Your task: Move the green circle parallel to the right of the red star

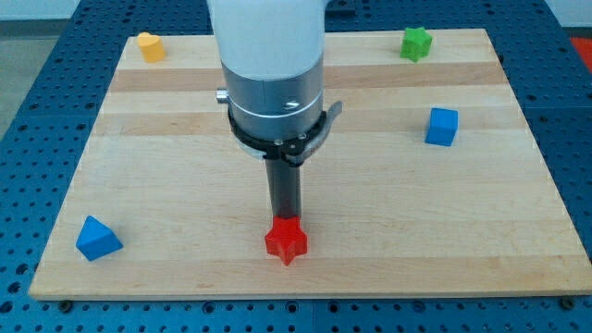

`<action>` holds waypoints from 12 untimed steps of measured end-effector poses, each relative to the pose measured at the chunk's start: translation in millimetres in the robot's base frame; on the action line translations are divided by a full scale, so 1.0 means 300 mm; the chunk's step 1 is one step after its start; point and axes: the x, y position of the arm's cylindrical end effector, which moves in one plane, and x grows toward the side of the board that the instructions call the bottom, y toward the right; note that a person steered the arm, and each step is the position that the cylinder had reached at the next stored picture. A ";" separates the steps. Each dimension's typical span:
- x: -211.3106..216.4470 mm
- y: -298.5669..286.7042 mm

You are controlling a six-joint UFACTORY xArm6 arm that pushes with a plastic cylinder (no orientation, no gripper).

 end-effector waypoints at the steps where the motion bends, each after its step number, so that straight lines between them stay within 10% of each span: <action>1: 0.000 0.004; 6: -0.607 -0.670; 8: -0.814 -0.404; 12: -0.697 0.128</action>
